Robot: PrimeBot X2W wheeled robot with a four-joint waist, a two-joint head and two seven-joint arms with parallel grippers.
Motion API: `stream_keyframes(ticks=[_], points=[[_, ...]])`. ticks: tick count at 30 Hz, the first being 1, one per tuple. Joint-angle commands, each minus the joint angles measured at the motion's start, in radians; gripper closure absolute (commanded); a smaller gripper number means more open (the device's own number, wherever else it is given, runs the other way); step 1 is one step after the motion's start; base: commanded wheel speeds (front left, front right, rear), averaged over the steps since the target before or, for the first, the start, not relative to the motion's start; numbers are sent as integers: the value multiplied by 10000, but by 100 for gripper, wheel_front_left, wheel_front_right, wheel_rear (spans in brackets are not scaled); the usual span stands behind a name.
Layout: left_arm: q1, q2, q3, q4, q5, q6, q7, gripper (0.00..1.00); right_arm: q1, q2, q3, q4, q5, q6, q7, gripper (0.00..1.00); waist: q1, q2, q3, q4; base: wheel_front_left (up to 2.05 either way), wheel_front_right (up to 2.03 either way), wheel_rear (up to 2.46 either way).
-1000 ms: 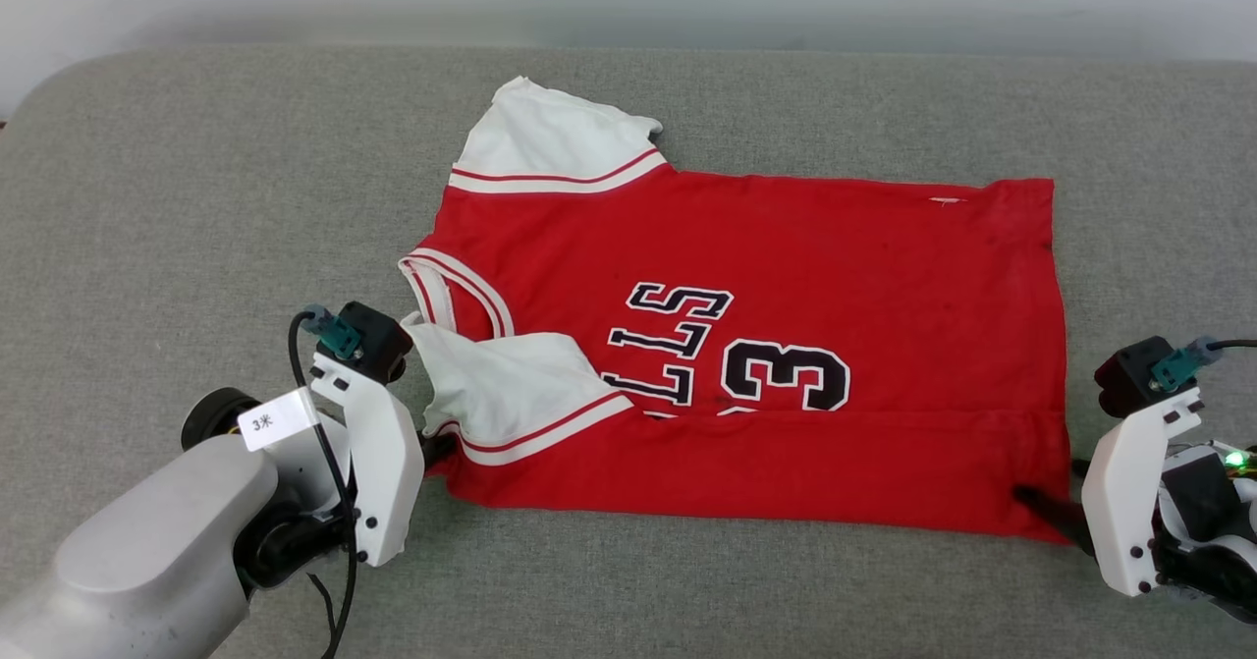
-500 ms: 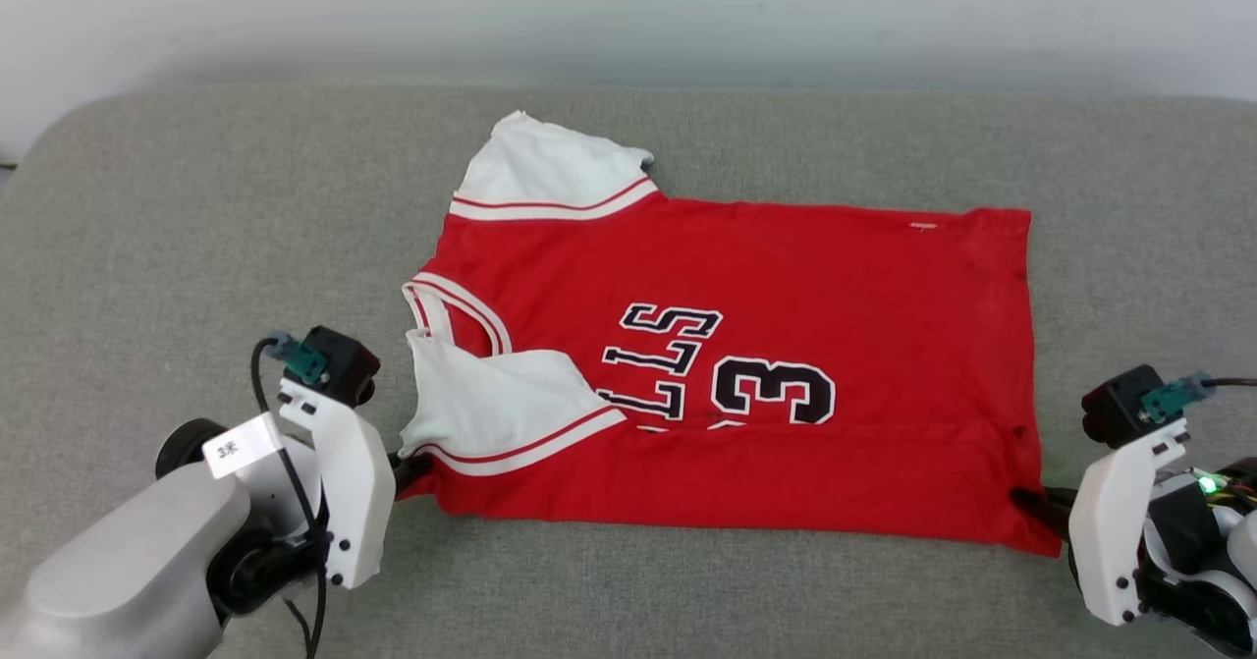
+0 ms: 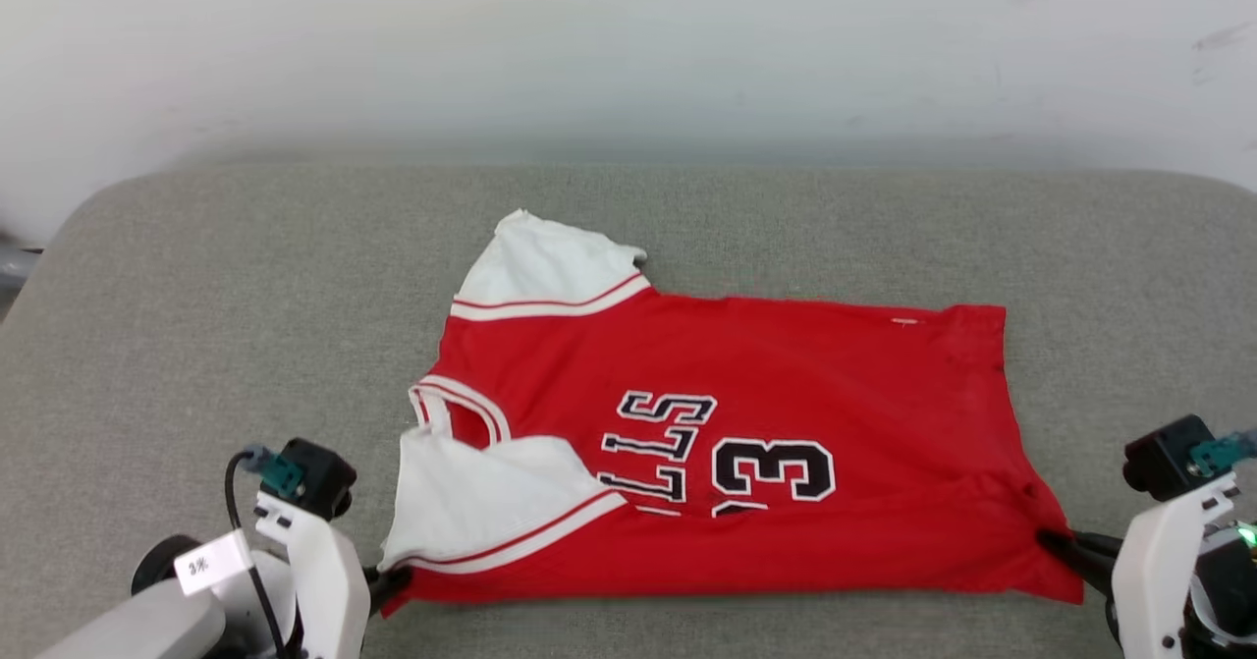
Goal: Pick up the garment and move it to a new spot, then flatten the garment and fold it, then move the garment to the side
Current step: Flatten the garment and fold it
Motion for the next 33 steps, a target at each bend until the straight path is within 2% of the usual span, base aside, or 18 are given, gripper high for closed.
stream_keyframes(ticks=[1,8,11,20,21,22,23,33], points=[[159,98,6,-90,-36,84,-65,100,204,-91,-86,-53,36,-8,8,100,1,-1,-73,1,0,0,0],[870,234,-172,-622,-296,485,-8,100,1223,-194,-747,-207,31,-9,329,100,1,-1,-218,71,0,0,0],[1042,163,-239,-557,-322,558,-65,100,1557,8,-934,-153,-38,-9,455,100,1,-1,-193,69,0,0,0],[1275,-291,-271,489,-563,400,-315,100,1980,789,-1167,575,-319,-9,260,100,1,-1,-141,101,0,0,0],[1273,-315,-250,583,-530,403,-397,72,2003,872,-1218,637,-344,-9,145,84,1,-1,-150,106,0,0,0],[1280,-354,-215,664,-516,399,-497,5,2033,960,-1262,693,-355,-9,43,56,1,-1,-163,110,0,0,0],[1277,-384,-168,714,-514,392,-594,0,2066,1038,-1302,701,-369,-9,-70,0,1,-1,-182,116,0,0,0],[806,-82,311,140,197,712,-1920,0,2079,1764,-2686,359,-1446,-8,-2223,0,1,-1,-428,179,0,0,0]])
